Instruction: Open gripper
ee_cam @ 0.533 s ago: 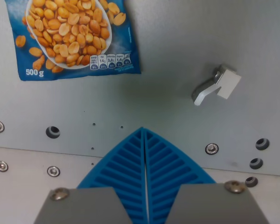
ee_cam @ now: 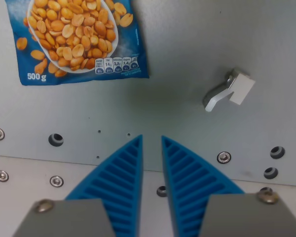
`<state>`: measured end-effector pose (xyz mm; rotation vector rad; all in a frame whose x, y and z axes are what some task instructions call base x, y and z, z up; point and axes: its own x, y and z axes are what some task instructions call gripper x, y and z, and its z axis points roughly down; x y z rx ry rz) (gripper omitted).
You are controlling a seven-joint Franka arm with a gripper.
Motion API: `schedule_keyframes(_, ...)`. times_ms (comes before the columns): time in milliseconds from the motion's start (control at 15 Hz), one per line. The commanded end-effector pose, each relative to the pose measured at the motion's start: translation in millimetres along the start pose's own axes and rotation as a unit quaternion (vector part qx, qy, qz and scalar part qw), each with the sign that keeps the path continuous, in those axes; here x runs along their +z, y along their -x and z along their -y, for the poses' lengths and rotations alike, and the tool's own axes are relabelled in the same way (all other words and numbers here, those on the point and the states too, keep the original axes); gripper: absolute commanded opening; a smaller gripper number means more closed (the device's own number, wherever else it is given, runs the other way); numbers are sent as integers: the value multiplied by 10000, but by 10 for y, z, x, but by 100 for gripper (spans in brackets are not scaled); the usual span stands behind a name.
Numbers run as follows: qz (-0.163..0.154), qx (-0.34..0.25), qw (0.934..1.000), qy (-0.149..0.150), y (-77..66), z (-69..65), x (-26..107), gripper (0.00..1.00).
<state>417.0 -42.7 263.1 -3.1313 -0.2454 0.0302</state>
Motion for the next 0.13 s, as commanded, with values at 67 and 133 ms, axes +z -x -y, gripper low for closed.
schedule_keyframes(67, -32, -3, 10000, 8, -3, -1, -26, 100)
schedule_keyframes(133, -32, -3, 10000, 8, -3, -1, -26, 100)
